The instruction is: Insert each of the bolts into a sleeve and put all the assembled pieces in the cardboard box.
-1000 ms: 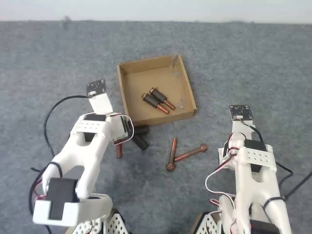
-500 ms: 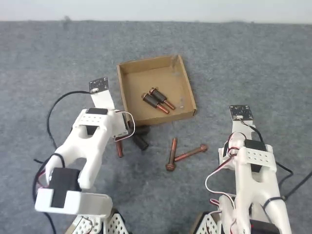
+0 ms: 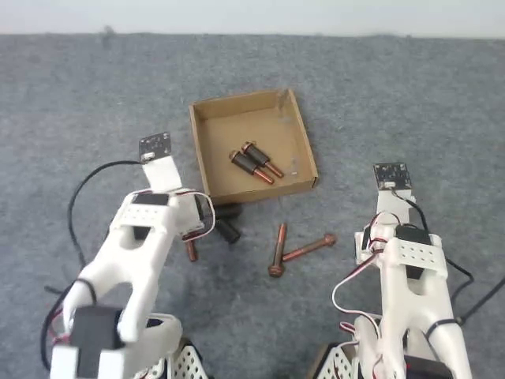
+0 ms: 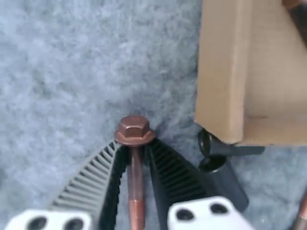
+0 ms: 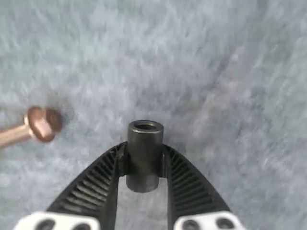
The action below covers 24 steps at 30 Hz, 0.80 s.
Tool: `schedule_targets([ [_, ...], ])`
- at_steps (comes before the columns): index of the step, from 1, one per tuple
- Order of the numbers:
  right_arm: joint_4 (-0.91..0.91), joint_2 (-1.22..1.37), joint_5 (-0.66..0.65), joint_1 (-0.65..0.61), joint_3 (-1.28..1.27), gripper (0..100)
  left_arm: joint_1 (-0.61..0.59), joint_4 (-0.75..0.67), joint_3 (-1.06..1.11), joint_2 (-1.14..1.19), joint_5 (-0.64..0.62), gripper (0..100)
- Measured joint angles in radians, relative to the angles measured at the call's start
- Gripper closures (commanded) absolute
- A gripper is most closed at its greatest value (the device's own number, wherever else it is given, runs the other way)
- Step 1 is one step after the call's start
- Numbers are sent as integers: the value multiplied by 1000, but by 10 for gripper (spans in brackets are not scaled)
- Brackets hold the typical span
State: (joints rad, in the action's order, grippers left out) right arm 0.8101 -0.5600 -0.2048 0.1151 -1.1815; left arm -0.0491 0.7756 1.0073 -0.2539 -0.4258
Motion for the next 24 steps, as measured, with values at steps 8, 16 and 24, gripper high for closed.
schedule_targets([
  [8, -255, 0, 0, -78, 0, 991, -34, -55, 66, -89, -3, 988],
  [16, -655, 0, 0, -172, 0, 990, -41, -55, 66, -89, -2, 988],
  [24, -845, 2, 0, -269, 0, 990, -41, -55, 66, -89, -2, 988],
])
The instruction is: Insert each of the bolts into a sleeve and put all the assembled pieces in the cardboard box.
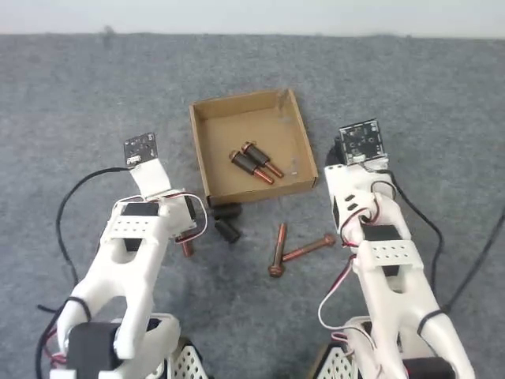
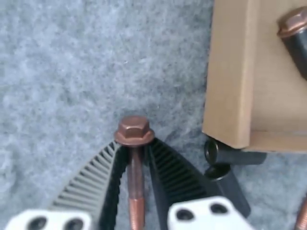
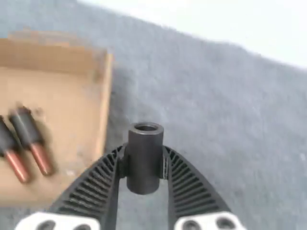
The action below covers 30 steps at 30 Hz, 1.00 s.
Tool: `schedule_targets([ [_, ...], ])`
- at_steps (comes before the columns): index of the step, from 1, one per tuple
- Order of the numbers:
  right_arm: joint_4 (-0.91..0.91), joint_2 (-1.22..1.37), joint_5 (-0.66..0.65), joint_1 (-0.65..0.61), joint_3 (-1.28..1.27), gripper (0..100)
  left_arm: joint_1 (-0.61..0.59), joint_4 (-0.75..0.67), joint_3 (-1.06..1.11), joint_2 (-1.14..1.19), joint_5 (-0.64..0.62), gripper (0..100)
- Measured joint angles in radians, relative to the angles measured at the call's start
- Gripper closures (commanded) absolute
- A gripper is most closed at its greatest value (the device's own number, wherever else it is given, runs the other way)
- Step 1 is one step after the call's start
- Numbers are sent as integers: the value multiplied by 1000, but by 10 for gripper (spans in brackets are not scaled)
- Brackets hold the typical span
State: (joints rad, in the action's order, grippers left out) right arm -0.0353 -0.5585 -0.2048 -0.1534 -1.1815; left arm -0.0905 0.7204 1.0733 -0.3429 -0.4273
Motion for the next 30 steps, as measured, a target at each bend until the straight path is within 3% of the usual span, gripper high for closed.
schedule_targets([
  [6, -213, 120, 0, -98, 0, 989, 0, 0, 0, 0, 0, 988],
  [14, -692, 453, 0, -138, 0, 991, 0, 0, 0, 0, 0, 988],
  [19, -881, 600, 0, -181, 0, 991, 0, 0, 0, 0, 0, 988],
  [30, -954, 649, 20, -321, -41, 992, 0, 0, 0, 0, 0, 988],
])
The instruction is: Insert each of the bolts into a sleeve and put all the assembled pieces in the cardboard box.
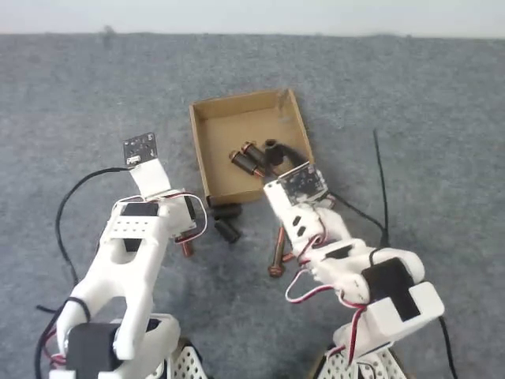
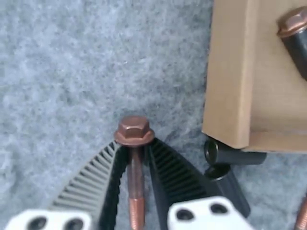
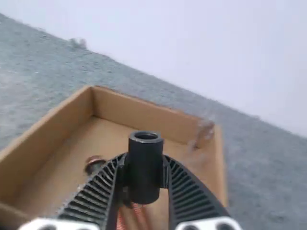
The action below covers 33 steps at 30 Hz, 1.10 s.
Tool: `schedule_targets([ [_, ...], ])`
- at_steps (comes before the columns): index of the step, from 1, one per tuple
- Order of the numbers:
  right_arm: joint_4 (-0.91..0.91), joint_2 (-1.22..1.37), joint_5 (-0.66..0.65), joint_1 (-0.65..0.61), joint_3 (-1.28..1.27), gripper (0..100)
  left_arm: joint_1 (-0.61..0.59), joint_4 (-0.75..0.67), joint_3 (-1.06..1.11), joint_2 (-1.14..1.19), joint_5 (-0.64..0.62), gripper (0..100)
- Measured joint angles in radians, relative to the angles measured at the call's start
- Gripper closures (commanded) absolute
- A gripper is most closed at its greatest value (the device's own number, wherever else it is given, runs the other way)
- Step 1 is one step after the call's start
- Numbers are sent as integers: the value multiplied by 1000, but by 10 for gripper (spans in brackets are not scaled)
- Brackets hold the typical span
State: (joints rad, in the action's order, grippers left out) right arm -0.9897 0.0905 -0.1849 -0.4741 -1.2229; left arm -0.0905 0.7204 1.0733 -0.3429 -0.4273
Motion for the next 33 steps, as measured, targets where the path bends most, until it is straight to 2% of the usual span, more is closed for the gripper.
schedule_targets([
  [4, 0, 0, 120, -41, -28, 992, 0, 0, 0, 0, 0, 988],
  [7, -2, 0, 160, -43, -29, 992, 0, 0, 0, 0, 0, 988],
  [19, -183, 0, 167, -158, -192, 992, 0, 0, 0, 0, 0, 988],
  [33, -405, -2, 167, -175, -374, 992, 0, 0, 0, 0, 0, 988],
])
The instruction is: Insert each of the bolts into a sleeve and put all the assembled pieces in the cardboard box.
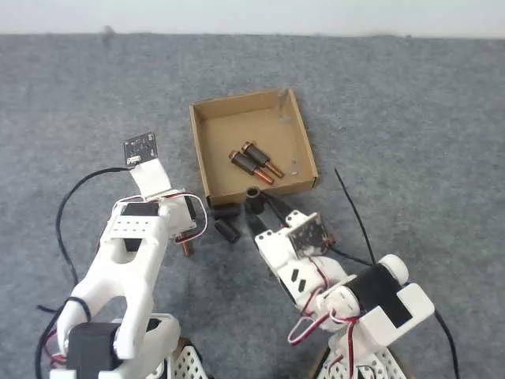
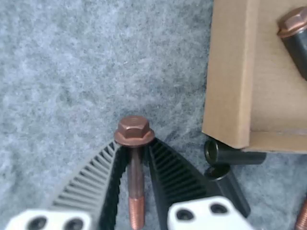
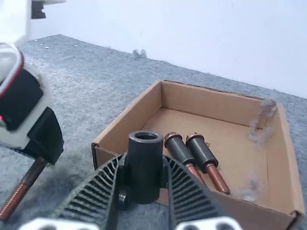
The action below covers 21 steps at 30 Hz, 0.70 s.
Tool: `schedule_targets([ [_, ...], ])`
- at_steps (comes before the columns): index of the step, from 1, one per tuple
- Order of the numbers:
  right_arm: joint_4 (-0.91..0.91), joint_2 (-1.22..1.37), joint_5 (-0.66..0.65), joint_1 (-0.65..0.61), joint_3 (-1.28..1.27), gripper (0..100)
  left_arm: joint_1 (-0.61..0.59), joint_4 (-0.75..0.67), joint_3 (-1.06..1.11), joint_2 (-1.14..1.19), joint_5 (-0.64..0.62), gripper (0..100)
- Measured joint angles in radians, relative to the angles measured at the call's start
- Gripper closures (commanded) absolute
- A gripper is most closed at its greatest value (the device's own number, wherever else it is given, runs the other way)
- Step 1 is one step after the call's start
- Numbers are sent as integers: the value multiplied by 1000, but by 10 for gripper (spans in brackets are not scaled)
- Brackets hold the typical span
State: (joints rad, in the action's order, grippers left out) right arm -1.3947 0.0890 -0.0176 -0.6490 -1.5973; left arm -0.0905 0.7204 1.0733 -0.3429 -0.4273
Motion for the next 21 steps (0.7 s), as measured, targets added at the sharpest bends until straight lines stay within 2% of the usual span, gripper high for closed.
schedule_targets([
  [5, -97, -2, 3, 0, -54, 992, 0, 0, 0, 0, 0, 988],
  [15, -112, -2, 3, -2, -55, 992, 0, 0, 0, 0, 0, 988],
  [21, -112, -2, 3, -2, -55, 992, 0, -84, -15, -8, 0, 988],
])
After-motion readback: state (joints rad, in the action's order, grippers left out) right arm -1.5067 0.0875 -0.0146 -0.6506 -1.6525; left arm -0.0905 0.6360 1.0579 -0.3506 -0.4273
